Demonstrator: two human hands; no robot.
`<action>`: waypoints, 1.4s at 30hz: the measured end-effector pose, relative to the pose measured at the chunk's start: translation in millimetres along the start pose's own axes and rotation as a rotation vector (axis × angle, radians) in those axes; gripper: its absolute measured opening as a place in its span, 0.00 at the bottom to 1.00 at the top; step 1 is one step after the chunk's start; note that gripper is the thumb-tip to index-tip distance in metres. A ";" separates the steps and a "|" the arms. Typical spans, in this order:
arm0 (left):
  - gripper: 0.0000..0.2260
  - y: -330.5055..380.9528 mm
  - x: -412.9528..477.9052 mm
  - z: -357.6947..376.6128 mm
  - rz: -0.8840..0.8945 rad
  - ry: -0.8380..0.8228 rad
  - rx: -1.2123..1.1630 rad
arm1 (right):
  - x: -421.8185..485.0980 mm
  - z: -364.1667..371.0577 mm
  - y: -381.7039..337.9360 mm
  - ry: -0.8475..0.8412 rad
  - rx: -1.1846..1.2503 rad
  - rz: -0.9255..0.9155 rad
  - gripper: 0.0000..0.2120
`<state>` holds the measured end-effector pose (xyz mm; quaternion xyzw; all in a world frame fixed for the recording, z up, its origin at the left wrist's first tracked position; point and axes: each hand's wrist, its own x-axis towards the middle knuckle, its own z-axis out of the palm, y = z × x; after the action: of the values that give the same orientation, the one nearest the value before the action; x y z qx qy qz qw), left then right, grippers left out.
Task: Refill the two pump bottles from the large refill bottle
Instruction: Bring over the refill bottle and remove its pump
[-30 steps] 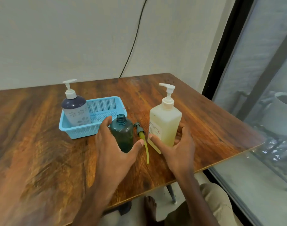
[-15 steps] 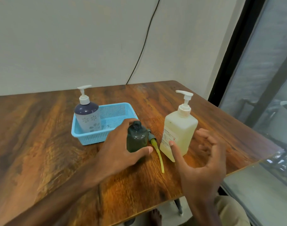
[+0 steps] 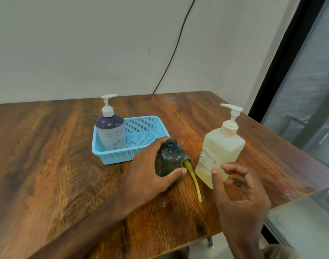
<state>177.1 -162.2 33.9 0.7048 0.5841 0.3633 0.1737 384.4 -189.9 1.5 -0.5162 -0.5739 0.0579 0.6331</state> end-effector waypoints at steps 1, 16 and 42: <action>0.41 -0.3 -0.7 0.3 -0.004 0.006 -0.004 | 1.3 -0.7 1.1 0.019 0.003 0.033 0.13; 0.42 79.2 -28.9 49.5 0.348 0.252 -0.029 | 65.0 -16.1 12.7 -0.238 0.099 0.149 0.39; 0.48 68.2 69.4 119.4 0.159 0.013 -0.352 | 135.5 -12.2 -4.1 -0.211 0.012 0.047 0.17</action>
<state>313.7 -92.4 20.3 0.7050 0.4551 0.4770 0.2614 437.2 -108.8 97.2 -0.5166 -0.6249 0.1302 0.5707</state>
